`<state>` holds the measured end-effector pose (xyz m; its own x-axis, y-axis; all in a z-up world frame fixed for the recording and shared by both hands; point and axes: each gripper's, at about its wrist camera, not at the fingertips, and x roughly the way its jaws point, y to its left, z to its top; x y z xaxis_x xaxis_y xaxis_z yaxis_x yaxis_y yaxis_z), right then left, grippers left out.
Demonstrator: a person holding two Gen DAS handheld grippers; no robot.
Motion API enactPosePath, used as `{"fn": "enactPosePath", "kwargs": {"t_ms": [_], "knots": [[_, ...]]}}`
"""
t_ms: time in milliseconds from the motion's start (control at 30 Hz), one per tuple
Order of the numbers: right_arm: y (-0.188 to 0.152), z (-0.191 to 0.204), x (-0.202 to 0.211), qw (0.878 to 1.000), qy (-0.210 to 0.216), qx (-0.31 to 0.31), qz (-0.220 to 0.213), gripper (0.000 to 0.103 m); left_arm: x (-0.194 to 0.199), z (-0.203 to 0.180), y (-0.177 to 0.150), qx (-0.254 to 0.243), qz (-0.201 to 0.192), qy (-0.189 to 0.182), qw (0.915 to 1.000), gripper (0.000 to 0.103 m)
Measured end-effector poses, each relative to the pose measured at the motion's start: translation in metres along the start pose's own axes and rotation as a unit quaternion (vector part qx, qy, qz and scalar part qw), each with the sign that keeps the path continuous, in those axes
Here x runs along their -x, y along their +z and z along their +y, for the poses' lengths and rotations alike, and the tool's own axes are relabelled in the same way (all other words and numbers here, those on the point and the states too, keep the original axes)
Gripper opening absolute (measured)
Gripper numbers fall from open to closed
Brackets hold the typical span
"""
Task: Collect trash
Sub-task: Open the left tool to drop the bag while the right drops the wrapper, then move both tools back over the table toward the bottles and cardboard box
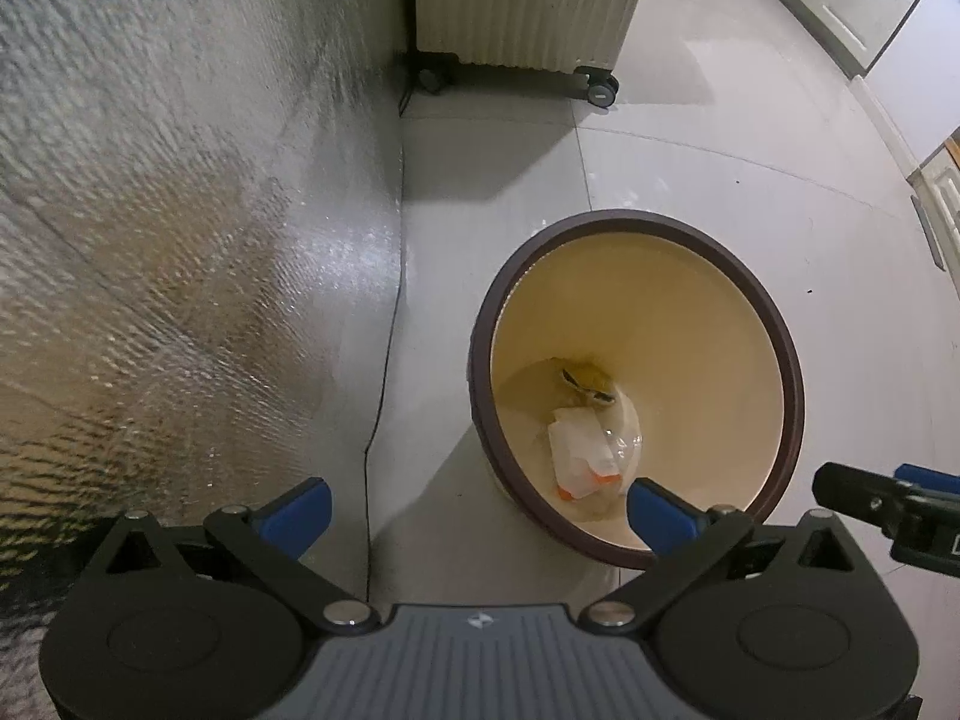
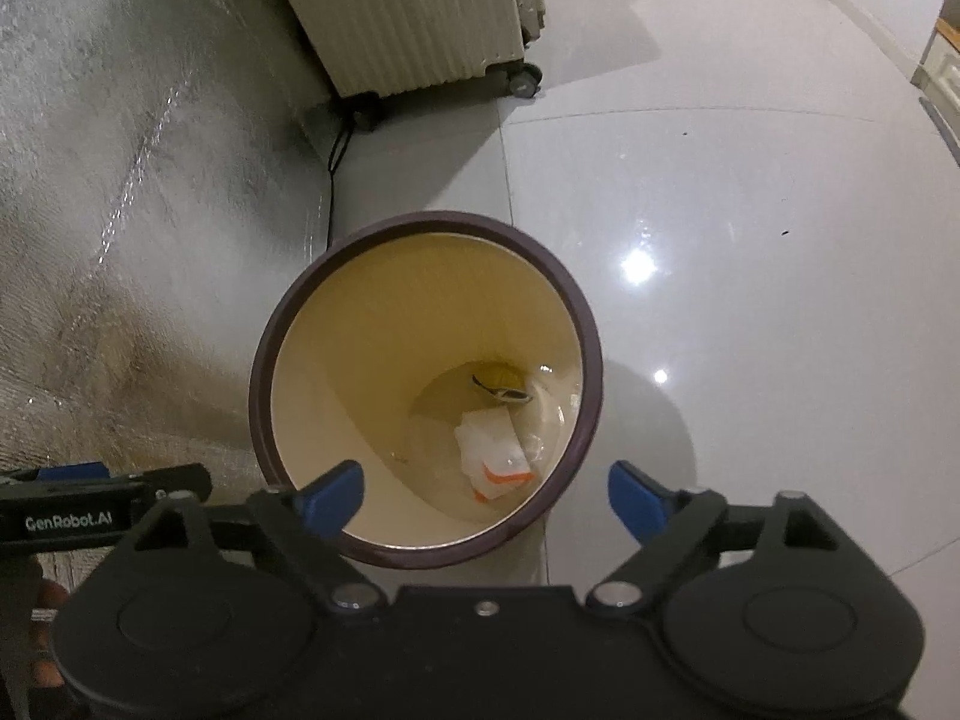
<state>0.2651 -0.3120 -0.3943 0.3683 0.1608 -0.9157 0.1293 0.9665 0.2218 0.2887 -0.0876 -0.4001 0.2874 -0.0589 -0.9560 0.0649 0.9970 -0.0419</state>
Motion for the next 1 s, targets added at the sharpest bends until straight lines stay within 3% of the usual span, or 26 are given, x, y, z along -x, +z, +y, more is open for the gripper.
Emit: {"fn": "enactPosePath", "kwargs": {"t_ms": [67, 533, 1000], "knots": [[-0.003, -0.002, 0.006, 1.0, -0.005, -0.009, -0.011, 0.103, 0.005, -0.001, 0.0, -0.002, -0.003, 0.0, 1.0, 0.103], [-0.016, 0.006, 0.051, 0.999, -0.028, 0.004, -0.031, 0.103, 0.056, -0.005, -0.014, -0.019, -0.03, 0.0, 0.9994, 0.103], [-0.043, 0.001, 0.152, 0.993, -0.058, 0.0, -0.107, 0.103, 0.146, -0.022, -0.036, -0.055, -0.101, -0.008, 0.9934, 0.103]]}}
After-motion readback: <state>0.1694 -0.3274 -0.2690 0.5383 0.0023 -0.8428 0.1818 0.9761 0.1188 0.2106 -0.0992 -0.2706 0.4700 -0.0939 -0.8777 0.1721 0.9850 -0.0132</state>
